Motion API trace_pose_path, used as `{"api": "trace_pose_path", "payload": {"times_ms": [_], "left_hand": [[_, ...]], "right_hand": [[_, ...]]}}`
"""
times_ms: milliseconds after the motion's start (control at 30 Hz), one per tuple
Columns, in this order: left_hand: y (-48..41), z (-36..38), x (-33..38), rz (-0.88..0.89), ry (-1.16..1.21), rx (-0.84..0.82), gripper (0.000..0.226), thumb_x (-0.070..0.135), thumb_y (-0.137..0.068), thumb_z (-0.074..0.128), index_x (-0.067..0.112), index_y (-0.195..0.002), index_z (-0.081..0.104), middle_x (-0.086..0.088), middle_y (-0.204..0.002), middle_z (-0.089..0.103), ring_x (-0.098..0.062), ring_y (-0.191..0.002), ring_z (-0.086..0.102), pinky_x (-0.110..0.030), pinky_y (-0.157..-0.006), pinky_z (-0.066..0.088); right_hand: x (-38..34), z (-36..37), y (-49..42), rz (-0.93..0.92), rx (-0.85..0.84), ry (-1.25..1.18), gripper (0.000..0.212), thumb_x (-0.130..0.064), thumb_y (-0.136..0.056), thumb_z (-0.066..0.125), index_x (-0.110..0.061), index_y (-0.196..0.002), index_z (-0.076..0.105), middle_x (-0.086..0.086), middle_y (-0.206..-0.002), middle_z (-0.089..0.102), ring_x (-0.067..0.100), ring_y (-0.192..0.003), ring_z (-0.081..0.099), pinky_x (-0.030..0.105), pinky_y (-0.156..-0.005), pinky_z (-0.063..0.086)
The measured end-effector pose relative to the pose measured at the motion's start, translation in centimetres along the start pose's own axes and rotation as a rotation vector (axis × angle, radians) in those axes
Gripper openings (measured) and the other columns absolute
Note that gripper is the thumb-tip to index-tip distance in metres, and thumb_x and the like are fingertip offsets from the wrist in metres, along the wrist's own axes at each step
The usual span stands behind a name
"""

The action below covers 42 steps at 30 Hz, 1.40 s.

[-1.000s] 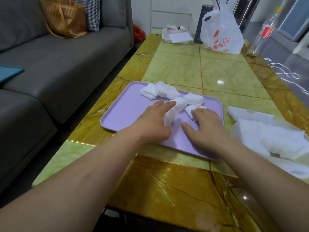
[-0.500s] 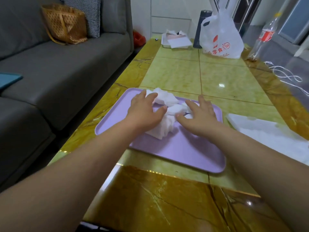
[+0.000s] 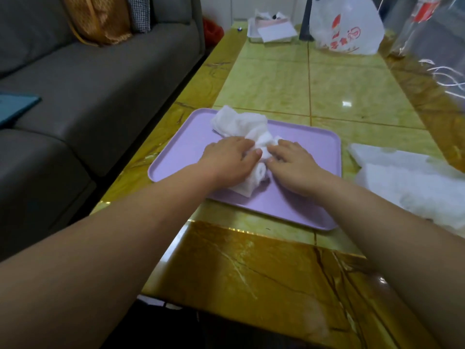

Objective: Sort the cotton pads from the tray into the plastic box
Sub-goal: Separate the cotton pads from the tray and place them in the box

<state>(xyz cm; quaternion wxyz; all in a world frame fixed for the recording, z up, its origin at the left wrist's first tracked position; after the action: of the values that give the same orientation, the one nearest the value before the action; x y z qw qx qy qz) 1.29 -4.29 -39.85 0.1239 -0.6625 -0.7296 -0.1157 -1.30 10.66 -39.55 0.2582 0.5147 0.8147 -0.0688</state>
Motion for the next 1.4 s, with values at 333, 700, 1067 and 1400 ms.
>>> {"api": "trace_pose_path", "payload": {"times_ms": [333,700,1067,1400], "left_hand": [[5.8,-3.4,1.1,-0.051,0.179,0.154,0.037,0.045,-0.099,0.04,0.02,-0.108,0.067,-0.006,-0.119,0.062,-0.031,-0.113,0.057,-0.047,-0.096,0.049],[7.9,-1.8,3.7,0.105,-0.083,-0.014,0.048,0.03,-0.083,0.059,0.03,-0.131,0.058,0.003,-0.128,0.056,-0.028,-0.116,0.049,-0.046,-0.093,0.048],[6.1,-1.4,5.7,0.367,0.056,-0.001,0.037,0.037,-0.081,0.069,0.03,-0.117,0.074,0.007,-0.109,0.071,-0.022,-0.107,0.064,-0.043,-0.089,0.052],[6.2,-2.9,5.1,0.239,0.301,0.082,0.014,0.025,-0.101,0.057,0.022,-0.105,0.071,0.013,-0.086,0.066,-0.003,-0.079,0.061,-0.031,-0.076,0.049]], "right_hand": [[-0.2,-2.6,6.9,-0.03,0.121,-0.142,0.049,-0.004,-0.095,0.05,-0.013,-0.143,0.055,0.012,-0.158,0.042,0.028,-0.149,0.03,0.027,-0.116,0.022],[1.3,-1.9,7.3,-0.014,0.095,0.05,0.063,-0.045,-0.075,0.076,-0.024,-0.133,0.062,0.006,-0.12,0.061,0.03,-0.116,0.057,0.042,-0.097,0.051],[2.0,-1.7,6.6,-0.033,0.142,-0.161,0.035,-0.037,-0.078,0.081,-0.026,-0.11,0.075,-0.012,-0.091,0.06,0.011,-0.086,0.061,0.025,-0.078,0.046],[2.5,-2.4,6.9,-0.077,0.164,-0.445,0.028,-0.03,-0.077,0.087,-0.033,-0.102,0.074,-0.012,-0.105,0.071,0.007,-0.091,0.067,0.017,-0.08,0.052]]}}
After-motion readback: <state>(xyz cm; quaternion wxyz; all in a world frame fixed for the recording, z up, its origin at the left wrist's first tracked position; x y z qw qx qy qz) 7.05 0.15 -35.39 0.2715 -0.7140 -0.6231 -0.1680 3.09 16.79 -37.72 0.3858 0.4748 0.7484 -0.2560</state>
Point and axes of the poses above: each hand's wrist, its own y-axis away from the middle knuckle, its own z-axis out of the palm, x = y × z, the point moved 7 cm from there along -y, towards the middle knuckle
